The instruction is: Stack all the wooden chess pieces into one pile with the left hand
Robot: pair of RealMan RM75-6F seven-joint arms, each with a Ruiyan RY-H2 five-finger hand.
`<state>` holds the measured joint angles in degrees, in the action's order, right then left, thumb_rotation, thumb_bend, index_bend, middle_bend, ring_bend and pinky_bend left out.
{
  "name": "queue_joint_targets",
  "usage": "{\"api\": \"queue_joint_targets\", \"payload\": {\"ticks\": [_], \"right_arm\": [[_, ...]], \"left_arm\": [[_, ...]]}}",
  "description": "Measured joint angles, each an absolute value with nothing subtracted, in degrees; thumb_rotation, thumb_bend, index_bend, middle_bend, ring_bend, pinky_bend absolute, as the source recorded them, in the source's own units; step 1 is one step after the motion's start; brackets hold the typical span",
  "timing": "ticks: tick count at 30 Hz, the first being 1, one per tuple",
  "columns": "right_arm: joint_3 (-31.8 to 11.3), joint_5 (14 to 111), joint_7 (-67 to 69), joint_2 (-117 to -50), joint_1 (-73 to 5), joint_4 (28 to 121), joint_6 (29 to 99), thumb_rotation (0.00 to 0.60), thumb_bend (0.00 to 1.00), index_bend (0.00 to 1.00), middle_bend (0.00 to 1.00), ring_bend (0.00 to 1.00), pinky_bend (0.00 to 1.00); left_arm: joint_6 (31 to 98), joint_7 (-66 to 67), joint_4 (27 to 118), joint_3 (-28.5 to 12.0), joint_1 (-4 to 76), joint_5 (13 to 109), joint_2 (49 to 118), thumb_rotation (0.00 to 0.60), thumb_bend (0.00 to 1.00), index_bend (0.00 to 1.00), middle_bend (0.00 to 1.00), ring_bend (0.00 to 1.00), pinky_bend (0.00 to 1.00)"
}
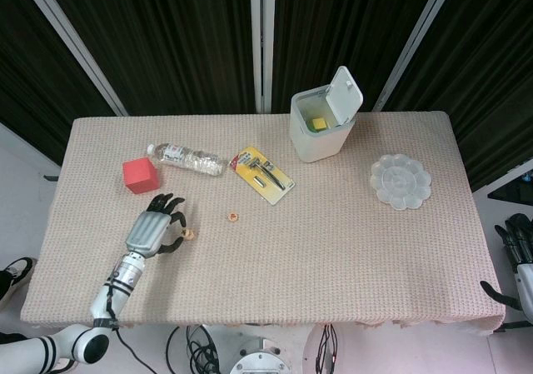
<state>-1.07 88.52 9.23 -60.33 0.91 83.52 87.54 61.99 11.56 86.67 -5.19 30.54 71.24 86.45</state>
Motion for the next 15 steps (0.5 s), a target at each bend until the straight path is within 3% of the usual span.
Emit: {"api": "queue_joint_targets", "payload": {"ticks": [15], "right_arm": [[-1.1,88.4,9.1,-60.5,0.4,83.6,86.7,0.600,0.09,0.00,0.00,0.00,0.00]], "left_arm": [[61.5,8.9,83.6,-5.2,30.6,72.7,88.6,0.600,0.33,0.47,0.12,0.00,0.00]]}}
